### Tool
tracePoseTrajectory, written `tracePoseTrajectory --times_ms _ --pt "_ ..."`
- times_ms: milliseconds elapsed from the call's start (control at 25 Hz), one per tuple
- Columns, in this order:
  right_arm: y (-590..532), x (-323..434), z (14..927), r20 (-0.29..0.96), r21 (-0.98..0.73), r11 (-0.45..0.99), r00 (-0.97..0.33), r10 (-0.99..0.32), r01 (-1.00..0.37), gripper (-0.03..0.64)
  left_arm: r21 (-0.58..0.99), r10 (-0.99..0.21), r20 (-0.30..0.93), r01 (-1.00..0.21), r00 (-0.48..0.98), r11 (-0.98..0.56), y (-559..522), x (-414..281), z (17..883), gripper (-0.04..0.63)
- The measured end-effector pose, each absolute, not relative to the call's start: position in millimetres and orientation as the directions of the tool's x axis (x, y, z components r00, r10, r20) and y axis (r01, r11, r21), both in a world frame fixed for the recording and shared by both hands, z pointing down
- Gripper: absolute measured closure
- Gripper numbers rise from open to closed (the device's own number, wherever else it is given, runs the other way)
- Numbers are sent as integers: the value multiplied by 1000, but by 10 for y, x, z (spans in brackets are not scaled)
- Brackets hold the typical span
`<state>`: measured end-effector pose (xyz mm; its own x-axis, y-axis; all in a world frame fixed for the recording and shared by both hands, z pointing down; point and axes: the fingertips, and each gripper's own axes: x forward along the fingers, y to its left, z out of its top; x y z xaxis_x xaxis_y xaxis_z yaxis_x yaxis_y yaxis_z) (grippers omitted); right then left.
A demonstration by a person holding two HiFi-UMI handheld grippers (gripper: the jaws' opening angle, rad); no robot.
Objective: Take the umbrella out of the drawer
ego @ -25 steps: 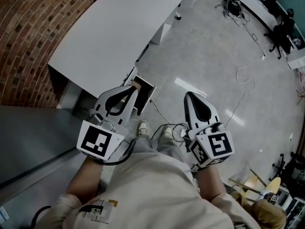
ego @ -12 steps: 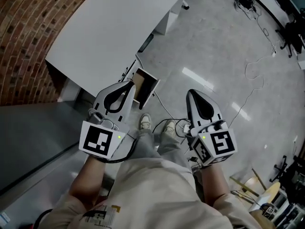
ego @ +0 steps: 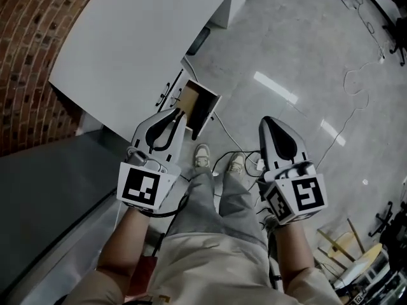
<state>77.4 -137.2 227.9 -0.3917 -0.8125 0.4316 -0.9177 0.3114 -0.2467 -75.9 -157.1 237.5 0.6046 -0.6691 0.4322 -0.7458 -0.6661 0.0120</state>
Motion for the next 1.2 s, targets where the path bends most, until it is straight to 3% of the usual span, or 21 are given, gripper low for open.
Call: tracePoseTrajectory --times_ms 200,720,1200 --pt "-1521 815 2928 464 -274 274 -376 -802 -922 611 50 -641 499 -758 583 -651 -1719 -723 3217 531" --pt "-1656 701 4638 546 -324 226 -377 -748 -919 611 85 -562 642 -777 522 -624 -1728 -713 5350 471" --pt "-1487 540 6081 616 -365 211 -405 -676 -907 611 101 -492 734 -791 468 -603 -1534 -868 7150 466"
